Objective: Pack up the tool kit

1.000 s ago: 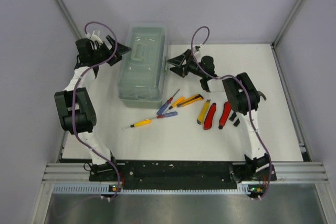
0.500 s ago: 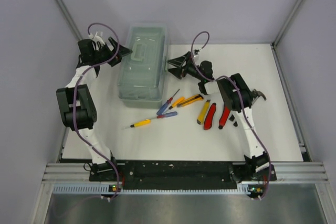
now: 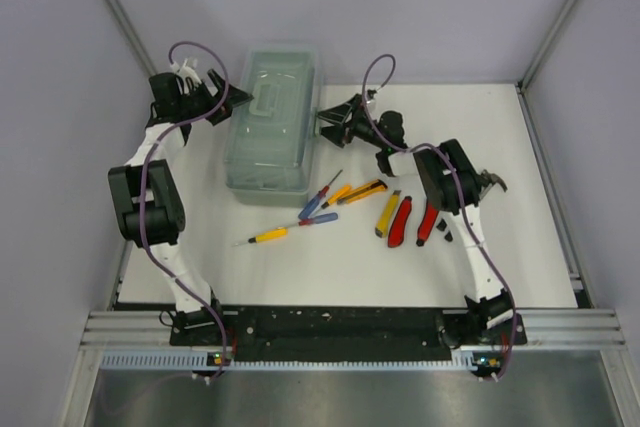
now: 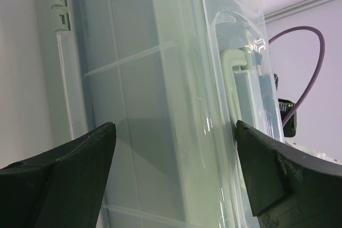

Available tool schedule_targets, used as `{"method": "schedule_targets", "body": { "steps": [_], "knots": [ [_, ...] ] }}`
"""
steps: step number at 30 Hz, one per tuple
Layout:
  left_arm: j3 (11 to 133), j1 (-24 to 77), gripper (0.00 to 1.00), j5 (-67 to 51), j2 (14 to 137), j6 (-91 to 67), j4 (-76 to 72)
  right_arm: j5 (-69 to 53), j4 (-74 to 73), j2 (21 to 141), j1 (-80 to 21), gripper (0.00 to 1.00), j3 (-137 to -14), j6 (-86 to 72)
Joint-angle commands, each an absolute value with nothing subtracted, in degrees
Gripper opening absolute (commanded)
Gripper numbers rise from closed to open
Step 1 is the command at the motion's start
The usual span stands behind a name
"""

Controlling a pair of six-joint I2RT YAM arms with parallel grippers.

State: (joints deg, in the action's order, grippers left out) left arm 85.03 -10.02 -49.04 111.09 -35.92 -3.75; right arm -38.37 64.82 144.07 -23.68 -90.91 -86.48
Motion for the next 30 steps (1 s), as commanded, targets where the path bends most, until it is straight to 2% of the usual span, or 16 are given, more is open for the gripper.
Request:
{"method": "schedule_targets", "body": {
  "steps": [1,4,10,14,17,19,21,25,30],
  "knots": [
    [86.66,-7.56,0.94,-52.38,111.97,-35.16,-2.46,-41.49,61.53,141.25,-27.16,0.99,-94.05,-81.84],
    [86.84,-7.47,0.94,-52.56,112.32,-35.16,-2.55,-40.96,55.04,139.84,-27.68,0.99,-93.87,-76.92],
    [86.22,-7.21,0.94,-52.56,112.41,-34.72,-2.46,-38.05,53.0,137.81,-27.86,0.98,-91.4,-72.42],
    [86.05,-6.77,0.94,-52.73,112.68,-34.63,-2.2,-38.49,53.17,138.86,-28.04,0.82,-93.51,-74.26],
    [85.96,-6.5,0.94,-52.74,112.85,-34.37,-1.85,-39.2,56.41,140.62,-28.04,0.76,-94.31,-77.59],
    [85.96,-6.42,0.94,-53.17,112.94,-34.45,-1.84,-39.81,61.06,141.85,-28.04,0.78,-94.57,-80.67],
    [85.96,-6.42,0.94,-54.22,113.2,-34.98,-2.11,-40.52,64.76,143.08,-28.12,0.85,-95.36,-83.13],
    [85.61,-6.24,0.93,-54.58,113.47,-34.98,-2.02,-41.13,64.17,143.35,-28.39,0.9,-95.8,-82.8],
    [85.69,-5.8,0.93,-54.05,113.64,-34.54,-1.32,-42.28,59.6,142.21,-29.18,0.71,-96.24,-80.34]
  ]
}}
